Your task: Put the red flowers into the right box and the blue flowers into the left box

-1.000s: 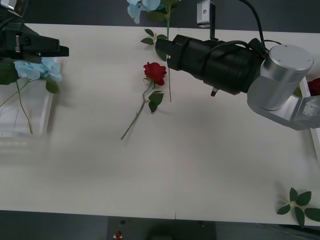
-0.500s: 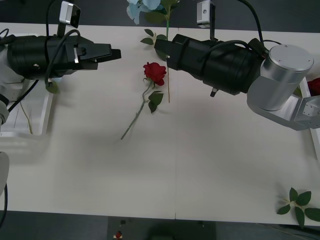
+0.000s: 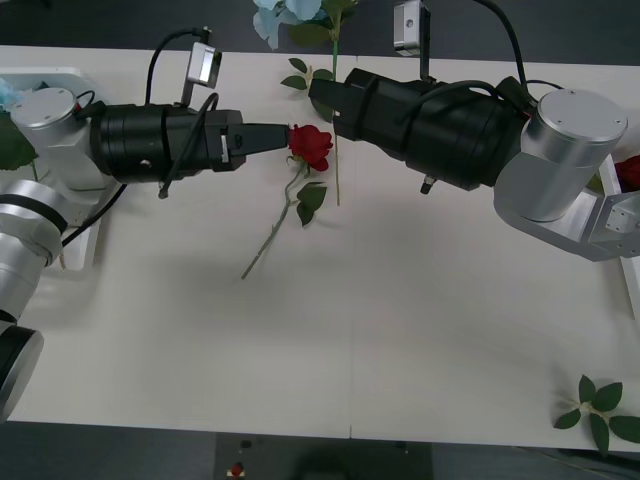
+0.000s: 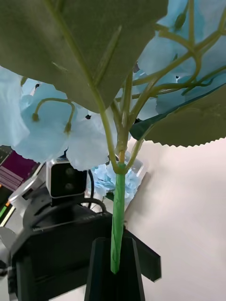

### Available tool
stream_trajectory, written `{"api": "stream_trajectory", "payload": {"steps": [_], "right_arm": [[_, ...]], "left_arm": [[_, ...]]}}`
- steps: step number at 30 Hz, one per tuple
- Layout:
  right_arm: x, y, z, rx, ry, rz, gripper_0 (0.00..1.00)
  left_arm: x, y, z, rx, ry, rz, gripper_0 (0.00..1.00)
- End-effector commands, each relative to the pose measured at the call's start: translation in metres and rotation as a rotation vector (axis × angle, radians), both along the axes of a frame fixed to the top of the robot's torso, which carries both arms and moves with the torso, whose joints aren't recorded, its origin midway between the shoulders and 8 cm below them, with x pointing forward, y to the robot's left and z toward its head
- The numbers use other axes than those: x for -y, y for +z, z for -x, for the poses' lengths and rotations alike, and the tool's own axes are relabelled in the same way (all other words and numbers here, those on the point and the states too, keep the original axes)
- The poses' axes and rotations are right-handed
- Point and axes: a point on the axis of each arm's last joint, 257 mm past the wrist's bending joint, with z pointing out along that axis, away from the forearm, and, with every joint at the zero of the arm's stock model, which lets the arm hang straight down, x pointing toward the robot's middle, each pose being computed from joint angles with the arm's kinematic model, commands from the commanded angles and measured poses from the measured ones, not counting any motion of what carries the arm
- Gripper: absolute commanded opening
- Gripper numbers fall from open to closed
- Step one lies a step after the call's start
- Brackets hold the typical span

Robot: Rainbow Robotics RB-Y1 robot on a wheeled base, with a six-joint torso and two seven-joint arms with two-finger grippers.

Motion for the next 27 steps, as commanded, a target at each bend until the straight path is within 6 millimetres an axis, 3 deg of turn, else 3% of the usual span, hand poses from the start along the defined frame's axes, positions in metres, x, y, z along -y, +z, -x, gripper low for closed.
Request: {"api": "stream_trajectory", "payload": {"steps": [1,9,19,27], "right_arm": [[0.004,0.011,0.008,-0.009,0.013,-0.015,0.00],[0.001,0.013,0.011,-0.011,0.021,-0.020,0.00],[0.000,0.013,0.011,-0.020,0.024,-0.028,0.00],[-0.008,0.015,0.008,-0.028,0.004,-0.054,0.00]], "left_arm": [[0.006,0.002,0.002,0.046,0.002,0.012,1.00],[0.020,-0.005,0.007,0.062,-0.016,0.004,1.00],[0.056,0.000,0.019,0.063,-0.037,0.027,1.00],[0.064,-0.004,0.023,0.057,-0.048,0.022,1.00]]}}
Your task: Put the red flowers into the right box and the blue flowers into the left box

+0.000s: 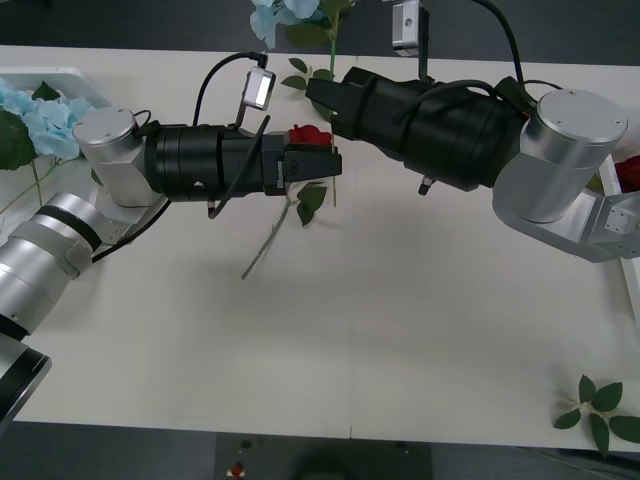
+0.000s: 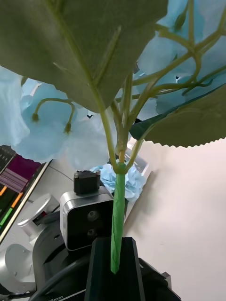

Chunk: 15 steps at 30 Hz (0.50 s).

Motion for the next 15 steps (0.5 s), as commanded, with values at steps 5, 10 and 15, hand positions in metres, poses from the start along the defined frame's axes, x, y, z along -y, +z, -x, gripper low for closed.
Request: {"api": "stream_trajectory", "payload": {"steps": [5,10,15], "right_arm": [[-0.0057,0.0126,0.0037,-0.010,-0.009,-0.041,0.00],[-0.0061,0.0125,0.0044,-0.009,-0.006,-0.040,0.00],[-0.0061,0.0125,0.0044,-0.010,-0.006,-0.041,0.00]], "left_arm": [[0.0063,0.0150,0.0031,0.043,-0.009,0.031,0.14],[0.0081,0.0167,0.0026,0.049,-0.005,0.034,0.00],[0.0084,0.0173,0.0018,0.055,-0.002,0.036,0.00]]}}
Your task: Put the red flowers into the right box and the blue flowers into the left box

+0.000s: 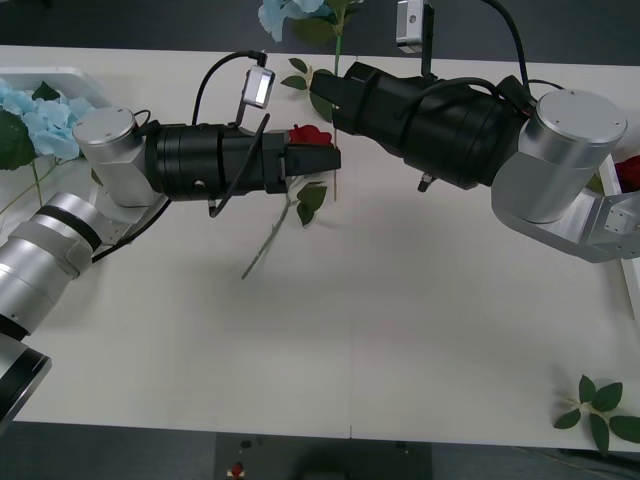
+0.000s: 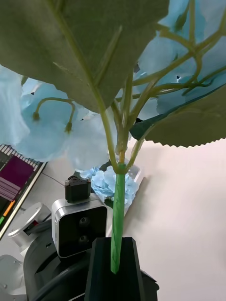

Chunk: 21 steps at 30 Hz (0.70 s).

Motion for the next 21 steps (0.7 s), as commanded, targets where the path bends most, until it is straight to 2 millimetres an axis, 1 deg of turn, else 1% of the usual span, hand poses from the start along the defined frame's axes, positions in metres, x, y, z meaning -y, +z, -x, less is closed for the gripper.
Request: {"api": "stream_trajectory", "payload": {"steps": [1,6,7,8,9,10,12,13,14,15,21], "right_arm": [[-0.011,0.011,0.012,-0.008,0.035,-0.034,0.00],[-0.010,0.010,0.012,-0.009,0.033,-0.033,0.00],[-0.009,0.011,0.010,-0.006,0.026,-0.030,0.06],[-0.008,0.011,0.009,-0.004,0.022,-0.030,0.17],[-0.007,0.011,0.007,0.003,0.015,-0.026,0.44],[-0.006,0.011,0.006,0.004,0.008,-0.024,0.58],[-0.004,0.011,0.004,0.012,-0.001,-0.019,0.78],[-0.002,0.011,0.003,0.016,-0.007,-0.016,0.91],[-0.002,0.011,0.001,0.018,-0.013,-0.016,0.98],[-0.002,0.012,0.001,0.022,-0.013,-0.014,1.00],[0.000,0.011,-0.001,0.025,-0.024,-0.011,1.00]], "left_arm": [[0.009,0.017,0.007,0.057,-0.021,0.034,0.00],[0.008,0.017,0.006,0.058,-0.018,0.035,0.00],[0.008,0.017,0.006,0.058,-0.018,0.035,0.00],[0.008,0.017,0.006,0.058,-0.018,0.035,0.00],[0.008,0.017,0.006,0.058,-0.019,0.034,0.00],[0.008,0.017,0.006,0.058,-0.018,0.035,0.00],[0.008,0.018,0.006,0.058,-0.018,0.036,0.00],[0.008,0.018,0.006,0.059,-0.018,0.038,0.00],[0.009,0.018,0.007,0.058,-0.020,0.038,0.00],[0.008,0.018,0.006,0.059,-0.018,0.038,0.00],[0.008,0.019,0.006,0.063,-0.018,0.041,0.00]]}}
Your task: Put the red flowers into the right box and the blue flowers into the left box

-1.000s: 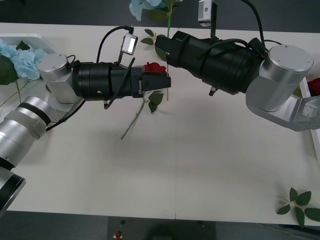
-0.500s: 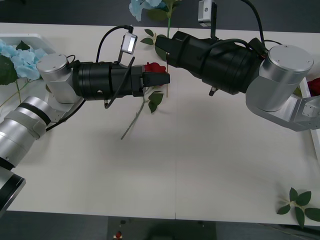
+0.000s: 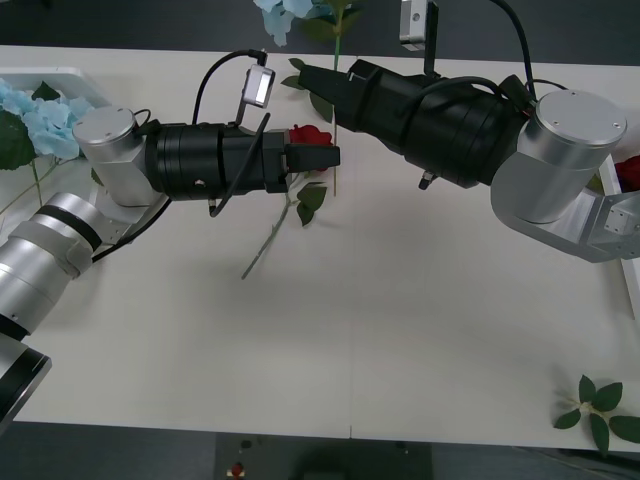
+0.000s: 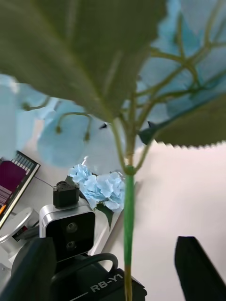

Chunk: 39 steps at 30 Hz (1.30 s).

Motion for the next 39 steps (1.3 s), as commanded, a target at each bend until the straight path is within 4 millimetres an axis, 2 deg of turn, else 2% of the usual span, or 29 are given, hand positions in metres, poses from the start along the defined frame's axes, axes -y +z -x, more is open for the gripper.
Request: {"api": "stream_trajectory", "payload": {"steps": [1,5,8,11,18,22,28,32,36,39], "right_arm": [[-0.005,0.011,0.007,0.010,0.013,-0.019,1.00],[-0.001,0.009,0.006,0.001,0.011,-0.017,1.00],[0.003,0.010,0.009,-0.017,0.017,-0.019,1.00],[0.012,0.013,0.012,-0.057,0.019,-0.037,1.00],[0.051,0.011,0.025,-0.056,0.065,0.066,1.00],[0.085,0.005,0.036,-0.101,0.096,0.141,1.00],[0.139,0.006,0.042,-0.206,0.088,0.200,1.00],[0.177,0.004,0.039,-0.273,0.039,0.256,1.00],[0.192,-0.001,0.033,-0.347,-0.001,0.271,1.00],[0.191,-0.006,0.024,-0.383,-0.047,0.256,1.00]], "left_arm": [[0.007,0.017,0.005,0.060,-0.013,0.038,0.00],[0.006,0.018,0.005,0.061,-0.014,0.039,0.00],[-0.001,0.022,0.001,0.067,-0.002,0.042,0.00],[-0.014,0.029,-0.002,0.080,0.005,0.037,0.00],[-0.055,0.045,-0.001,0.071,-0.006,-0.001,0.00],[-0.098,0.057,0.001,0.049,-0.009,-0.065,0.00],[-0.158,0.074,0.008,0.002,0.010,-0.141,0.00],[-0.211,0.080,0.013,-0.039,0.074,-0.192,0.00],[-0.259,0.080,0.016,-0.054,0.160,-0.243,0.00],[-0.294,0.083,0.016,-0.054,0.239,-0.280,0.00]]}}
